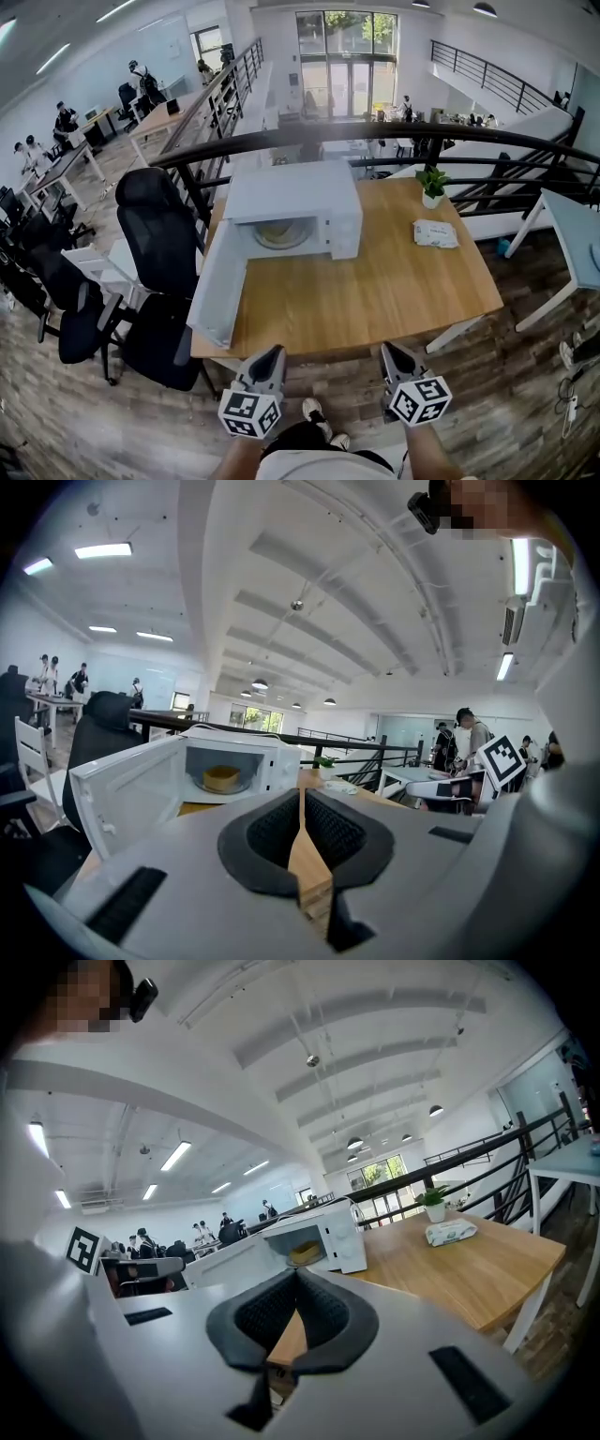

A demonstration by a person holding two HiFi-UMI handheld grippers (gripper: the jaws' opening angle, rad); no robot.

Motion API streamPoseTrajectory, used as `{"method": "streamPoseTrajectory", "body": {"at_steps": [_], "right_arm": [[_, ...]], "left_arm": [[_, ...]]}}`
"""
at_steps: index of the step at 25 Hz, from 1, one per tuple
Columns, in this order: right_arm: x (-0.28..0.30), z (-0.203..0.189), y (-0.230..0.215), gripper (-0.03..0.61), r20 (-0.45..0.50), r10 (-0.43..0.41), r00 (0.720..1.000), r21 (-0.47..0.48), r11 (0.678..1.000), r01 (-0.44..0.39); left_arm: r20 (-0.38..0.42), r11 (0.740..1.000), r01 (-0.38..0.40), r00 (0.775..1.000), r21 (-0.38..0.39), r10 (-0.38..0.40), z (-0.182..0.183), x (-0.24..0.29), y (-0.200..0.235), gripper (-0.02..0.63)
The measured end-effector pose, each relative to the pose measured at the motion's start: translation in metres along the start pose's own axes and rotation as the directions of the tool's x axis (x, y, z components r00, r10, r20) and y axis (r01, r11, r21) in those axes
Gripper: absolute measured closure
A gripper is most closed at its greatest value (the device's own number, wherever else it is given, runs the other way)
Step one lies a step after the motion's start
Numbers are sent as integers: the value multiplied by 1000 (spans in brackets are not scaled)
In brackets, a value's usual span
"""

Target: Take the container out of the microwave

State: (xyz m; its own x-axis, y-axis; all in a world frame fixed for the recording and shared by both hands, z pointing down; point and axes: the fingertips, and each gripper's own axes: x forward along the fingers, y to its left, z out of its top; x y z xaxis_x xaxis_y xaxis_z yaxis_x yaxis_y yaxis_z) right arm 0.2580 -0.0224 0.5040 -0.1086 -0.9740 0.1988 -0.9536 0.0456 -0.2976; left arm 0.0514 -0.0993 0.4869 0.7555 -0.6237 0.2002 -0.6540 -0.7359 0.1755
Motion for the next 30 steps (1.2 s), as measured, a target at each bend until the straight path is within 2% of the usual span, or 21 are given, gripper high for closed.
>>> {"method": "streamPoseTrajectory", "body": {"at_steps": [11,19,22,25,30], "right_arm": [[117,28,-30,560,-64,13,998,-26,1000,-14],[210,32,-3,560,-93,88,992,-22,996,-90],[237,26,5,559,-109,119,987,22,993,-118],[269,21,11,560,-111,147,983,114,984,-134],[329,11,28,560,-137,238,962,277,941,-193]], "left_arm": [[-11,999,6,1000,-44,-7,13,95,60,569],[-17,997,-25,1000,-68,24,20,133,124,569],[-4,996,-47,999,-75,47,26,133,140,569],[-15,993,-82,997,-85,81,22,131,157,569],[-24,985,-134,991,-107,132,24,128,171,569]]}}
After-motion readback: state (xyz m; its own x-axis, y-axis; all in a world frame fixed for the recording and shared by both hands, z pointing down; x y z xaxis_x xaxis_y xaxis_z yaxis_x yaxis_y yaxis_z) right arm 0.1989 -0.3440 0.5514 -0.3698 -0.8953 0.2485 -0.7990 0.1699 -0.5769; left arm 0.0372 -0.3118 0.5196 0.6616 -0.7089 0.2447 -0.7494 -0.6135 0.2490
